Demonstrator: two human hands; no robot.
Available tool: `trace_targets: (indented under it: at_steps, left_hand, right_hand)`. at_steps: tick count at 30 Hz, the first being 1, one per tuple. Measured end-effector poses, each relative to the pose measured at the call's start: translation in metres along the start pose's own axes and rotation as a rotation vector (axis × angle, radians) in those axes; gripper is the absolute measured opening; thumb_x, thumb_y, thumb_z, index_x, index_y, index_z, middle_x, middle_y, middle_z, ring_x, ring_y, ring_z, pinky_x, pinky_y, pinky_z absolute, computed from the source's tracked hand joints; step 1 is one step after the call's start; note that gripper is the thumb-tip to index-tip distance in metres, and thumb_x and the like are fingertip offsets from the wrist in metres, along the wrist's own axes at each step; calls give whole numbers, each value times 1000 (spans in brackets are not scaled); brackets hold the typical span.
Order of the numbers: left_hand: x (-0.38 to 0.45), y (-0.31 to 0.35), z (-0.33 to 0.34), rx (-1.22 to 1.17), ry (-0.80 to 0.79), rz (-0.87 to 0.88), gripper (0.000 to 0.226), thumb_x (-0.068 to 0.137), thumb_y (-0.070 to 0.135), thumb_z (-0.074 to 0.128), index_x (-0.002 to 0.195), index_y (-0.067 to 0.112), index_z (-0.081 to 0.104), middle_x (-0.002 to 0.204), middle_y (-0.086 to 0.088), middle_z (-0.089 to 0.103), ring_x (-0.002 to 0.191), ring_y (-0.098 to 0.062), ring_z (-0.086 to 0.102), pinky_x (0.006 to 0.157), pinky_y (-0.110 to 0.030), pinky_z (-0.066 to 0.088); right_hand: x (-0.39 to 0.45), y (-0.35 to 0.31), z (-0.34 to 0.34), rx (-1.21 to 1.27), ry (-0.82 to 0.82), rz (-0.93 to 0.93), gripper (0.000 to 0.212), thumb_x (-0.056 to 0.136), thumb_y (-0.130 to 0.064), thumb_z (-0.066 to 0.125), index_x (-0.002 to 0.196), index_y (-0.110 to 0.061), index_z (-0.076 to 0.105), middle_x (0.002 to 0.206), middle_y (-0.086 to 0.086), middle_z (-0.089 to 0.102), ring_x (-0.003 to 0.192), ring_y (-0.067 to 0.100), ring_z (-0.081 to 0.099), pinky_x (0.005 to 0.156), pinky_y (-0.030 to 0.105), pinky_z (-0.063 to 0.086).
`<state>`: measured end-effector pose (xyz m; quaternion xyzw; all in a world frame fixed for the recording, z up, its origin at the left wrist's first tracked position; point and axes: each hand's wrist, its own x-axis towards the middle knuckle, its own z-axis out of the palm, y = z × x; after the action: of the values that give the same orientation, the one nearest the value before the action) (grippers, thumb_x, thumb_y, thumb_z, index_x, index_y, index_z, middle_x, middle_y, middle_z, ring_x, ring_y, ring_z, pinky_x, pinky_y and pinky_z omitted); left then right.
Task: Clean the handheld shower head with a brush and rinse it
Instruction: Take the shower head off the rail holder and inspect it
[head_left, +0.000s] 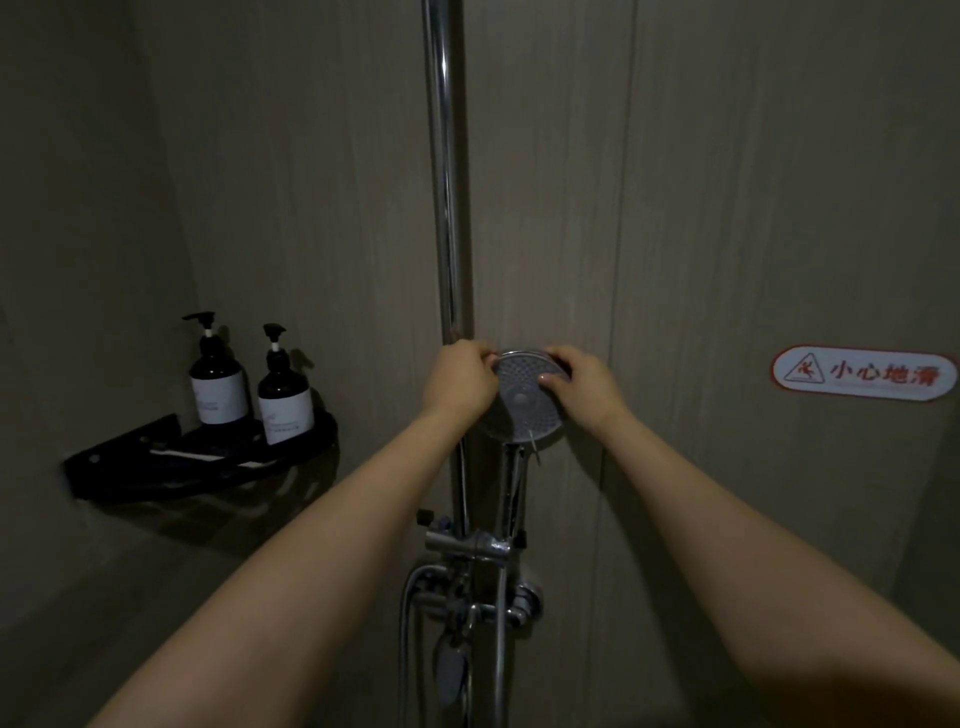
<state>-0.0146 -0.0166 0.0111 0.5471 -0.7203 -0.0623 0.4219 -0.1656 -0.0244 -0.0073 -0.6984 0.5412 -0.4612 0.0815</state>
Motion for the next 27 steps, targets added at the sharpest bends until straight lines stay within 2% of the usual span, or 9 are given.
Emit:
trace_targets:
  at_steps: [2,6,10,14,18,22,24,26,27]
  left_hand:
    - [0,0,1,-13,2,0,26,93,12,47,108,5,67,108,-17,68,103,-31,62,90,-39,51]
    - [-3,-3,3,-67,43,4,27,93,13,47,110,6,67,110,-14,68,104,-27,62,89,-31,48]
    - [-13,-6,5,-174,79,12,27,94,18,48,112,8,67,108,-10,69,100,-21,63,85,-27,47]
    - [-17,-11,5,-220,1,-12,28,95,25,47,109,11,66,101,-9,69,94,-20,64,84,-34,53]
    - [-23,-17,6,-186,-119,-14,31,88,24,60,117,13,58,112,-4,66,103,-15,61,84,-25,48]
    - [-50,-30,34,-281,-147,-186,51,88,18,60,135,8,44,130,-9,57,120,-20,54,101,-32,45]
    - [-61,-37,54,-299,-247,-278,54,87,17,61,137,7,43,131,-11,57,121,-21,53,104,-32,42]
    - [-66,-38,70,-334,-332,-332,55,85,16,64,136,7,44,130,-12,58,121,-20,54,106,-31,41]
    - [-65,-34,76,-373,-352,-340,57,84,15,65,137,8,44,131,-11,57,122,-20,53,106,-31,41]
  right_hand:
    - [3,1,0,30,18,-4,30,83,-3,62,113,1,62,113,17,67,97,15,58,86,20,41]
    - [2,1,0,16,41,3,28,83,-3,63,110,0,65,109,16,68,98,19,62,79,17,36]
    - [-3,1,-2,20,74,15,27,83,-4,63,110,-1,66,107,14,69,93,12,59,74,12,35]
    - [-6,1,-2,55,97,2,28,82,-2,63,110,0,66,108,14,69,91,10,57,81,16,38]
    - [-5,4,-2,137,147,6,30,81,1,63,111,2,65,107,15,69,90,8,56,84,19,41]
    - [8,9,-32,263,268,7,27,80,10,59,107,10,64,97,6,60,56,-23,51,62,-3,39]
    - [13,4,-55,259,293,-6,30,82,10,58,111,9,62,98,4,57,65,-18,54,60,-5,39]
    - [14,0,-68,228,282,-26,31,82,8,58,113,8,62,99,3,57,87,6,56,62,-6,39]
    - [14,0,-71,211,279,-32,31,82,8,59,113,7,62,100,3,58,90,11,54,62,-6,38]
